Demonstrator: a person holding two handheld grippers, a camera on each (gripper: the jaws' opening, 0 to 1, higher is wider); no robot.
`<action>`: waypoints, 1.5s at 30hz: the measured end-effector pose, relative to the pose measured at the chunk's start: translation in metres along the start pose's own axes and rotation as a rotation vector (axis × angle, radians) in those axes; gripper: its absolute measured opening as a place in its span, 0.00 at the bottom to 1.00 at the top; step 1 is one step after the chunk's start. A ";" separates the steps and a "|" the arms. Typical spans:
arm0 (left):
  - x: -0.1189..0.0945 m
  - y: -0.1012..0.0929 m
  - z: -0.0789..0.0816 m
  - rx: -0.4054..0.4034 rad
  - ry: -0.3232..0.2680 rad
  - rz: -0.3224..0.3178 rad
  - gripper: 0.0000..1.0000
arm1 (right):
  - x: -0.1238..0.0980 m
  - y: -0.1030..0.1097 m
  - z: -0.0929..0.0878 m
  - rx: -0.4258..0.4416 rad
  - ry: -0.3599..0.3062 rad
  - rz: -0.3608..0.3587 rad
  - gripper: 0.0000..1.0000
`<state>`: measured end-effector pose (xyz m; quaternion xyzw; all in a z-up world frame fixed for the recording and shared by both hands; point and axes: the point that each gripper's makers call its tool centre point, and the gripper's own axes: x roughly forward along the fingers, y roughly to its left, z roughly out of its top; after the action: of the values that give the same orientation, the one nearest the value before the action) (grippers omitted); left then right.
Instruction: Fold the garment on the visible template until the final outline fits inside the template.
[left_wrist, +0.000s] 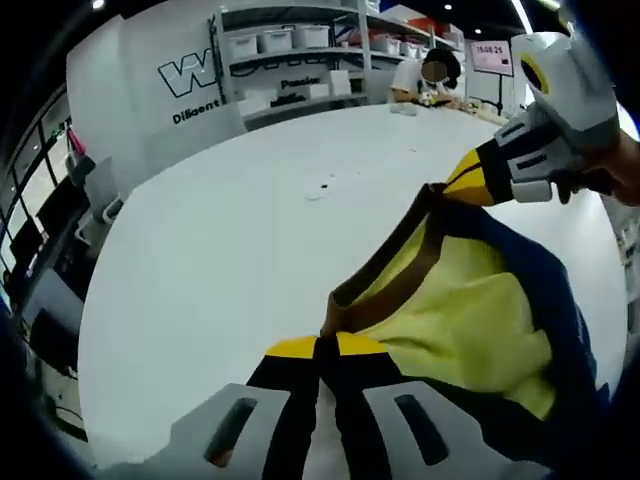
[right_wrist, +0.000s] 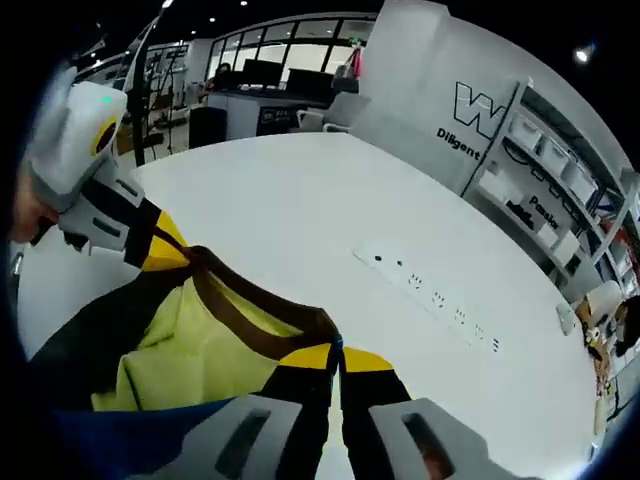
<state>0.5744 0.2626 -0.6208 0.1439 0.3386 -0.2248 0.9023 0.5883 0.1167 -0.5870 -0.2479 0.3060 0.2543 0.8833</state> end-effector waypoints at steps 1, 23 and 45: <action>0.000 -0.001 -0.001 -0.001 0.001 0.000 0.00 | 0.000 0.000 -0.001 0.002 0.003 0.001 0.00; -0.044 -0.014 0.007 -0.122 -0.116 -0.086 0.27 | -0.035 -0.014 0.018 0.224 -0.164 -0.049 0.27; -0.089 -0.036 -0.024 -0.259 -0.157 -0.108 0.26 | -0.060 0.014 0.015 0.272 -0.218 -0.005 0.32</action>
<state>0.4835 0.2691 -0.5821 -0.0100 0.3006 -0.2380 0.9235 0.5448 0.1183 -0.5404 -0.0978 0.2395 0.2337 0.9373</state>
